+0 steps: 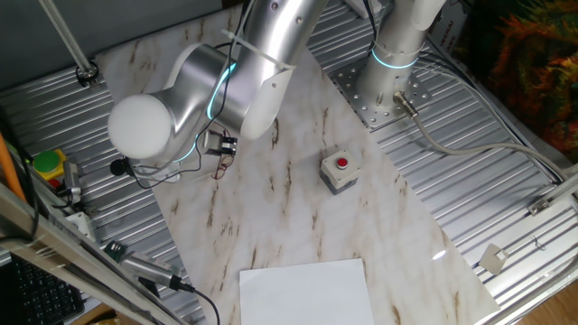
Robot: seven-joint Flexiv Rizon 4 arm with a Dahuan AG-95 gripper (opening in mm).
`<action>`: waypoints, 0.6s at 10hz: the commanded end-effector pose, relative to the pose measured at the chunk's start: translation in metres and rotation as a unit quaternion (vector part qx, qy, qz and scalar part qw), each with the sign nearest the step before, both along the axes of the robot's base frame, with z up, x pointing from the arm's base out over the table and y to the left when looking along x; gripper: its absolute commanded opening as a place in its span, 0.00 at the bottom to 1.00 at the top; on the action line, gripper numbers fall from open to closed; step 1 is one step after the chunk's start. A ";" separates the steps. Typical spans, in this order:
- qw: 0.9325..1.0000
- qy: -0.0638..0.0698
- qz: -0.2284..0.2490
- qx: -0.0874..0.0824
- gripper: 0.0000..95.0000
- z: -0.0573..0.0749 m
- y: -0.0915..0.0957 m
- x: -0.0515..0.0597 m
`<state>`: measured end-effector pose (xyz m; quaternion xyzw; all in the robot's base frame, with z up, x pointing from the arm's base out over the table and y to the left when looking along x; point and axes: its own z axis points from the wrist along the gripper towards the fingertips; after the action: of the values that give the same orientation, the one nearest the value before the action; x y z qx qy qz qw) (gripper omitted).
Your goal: Unfold the leg of the glasses (with one hand)
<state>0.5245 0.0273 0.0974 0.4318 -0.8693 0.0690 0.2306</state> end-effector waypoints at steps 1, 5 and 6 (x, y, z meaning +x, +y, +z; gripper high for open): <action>1.000 0.000 -0.001 0.000 0.00 0.001 0.000 -0.001; 1.000 0.000 -0.005 0.001 0.00 0.005 0.003 -0.003; 1.000 -0.001 -0.006 0.001 0.00 0.005 0.003 -0.004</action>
<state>0.5202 0.0306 0.1033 0.4268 -0.8720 0.0676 0.2298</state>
